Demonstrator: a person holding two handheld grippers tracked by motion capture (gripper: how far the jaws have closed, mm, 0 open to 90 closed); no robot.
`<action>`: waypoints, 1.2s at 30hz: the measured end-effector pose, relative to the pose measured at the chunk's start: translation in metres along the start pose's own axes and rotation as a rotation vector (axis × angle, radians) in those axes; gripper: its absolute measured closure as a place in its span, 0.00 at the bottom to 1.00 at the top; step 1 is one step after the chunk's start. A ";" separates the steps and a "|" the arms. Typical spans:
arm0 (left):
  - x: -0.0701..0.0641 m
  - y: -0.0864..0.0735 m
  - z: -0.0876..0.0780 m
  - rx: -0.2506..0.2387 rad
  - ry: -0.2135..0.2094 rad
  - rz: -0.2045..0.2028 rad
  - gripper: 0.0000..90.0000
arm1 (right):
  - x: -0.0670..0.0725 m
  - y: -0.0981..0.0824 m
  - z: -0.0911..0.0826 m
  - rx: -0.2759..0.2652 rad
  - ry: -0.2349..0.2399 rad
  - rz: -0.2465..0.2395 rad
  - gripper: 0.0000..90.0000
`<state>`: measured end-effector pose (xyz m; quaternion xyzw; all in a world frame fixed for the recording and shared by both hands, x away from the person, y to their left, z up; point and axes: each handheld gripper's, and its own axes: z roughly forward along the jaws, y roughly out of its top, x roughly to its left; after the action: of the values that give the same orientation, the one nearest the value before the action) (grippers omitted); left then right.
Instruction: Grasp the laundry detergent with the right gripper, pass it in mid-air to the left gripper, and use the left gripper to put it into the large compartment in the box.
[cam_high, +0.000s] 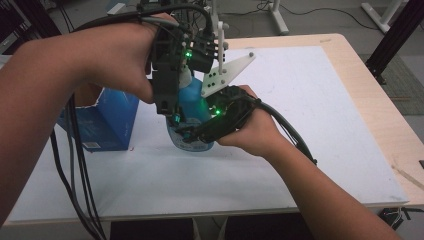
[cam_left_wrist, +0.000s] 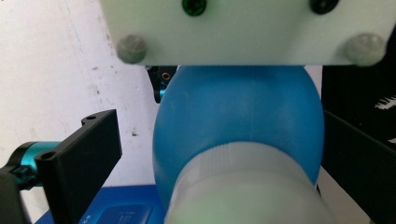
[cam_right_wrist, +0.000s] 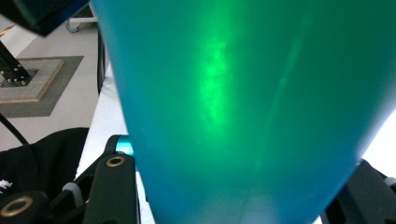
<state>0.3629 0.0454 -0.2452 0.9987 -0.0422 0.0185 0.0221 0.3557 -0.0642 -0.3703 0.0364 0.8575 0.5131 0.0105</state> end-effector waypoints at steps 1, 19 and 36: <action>0.000 0.000 0.000 0.004 0.002 -0.003 0.02 | 0.000 0.000 0.000 -0.001 -0.001 0.003 0.50; 0.001 -0.001 0.000 0.015 -0.005 -0.009 0.10 | 0.000 0.001 0.000 0.005 -0.007 0.002 0.50; 0.003 0.003 0.001 0.031 -0.010 -0.001 0.20 | -0.001 0.001 0.001 -0.006 -0.002 0.008 0.50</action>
<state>0.3653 0.0422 -0.2460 0.9990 -0.0414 0.0142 0.0066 0.3565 -0.0629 -0.3696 0.0405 0.8557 0.5159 0.0096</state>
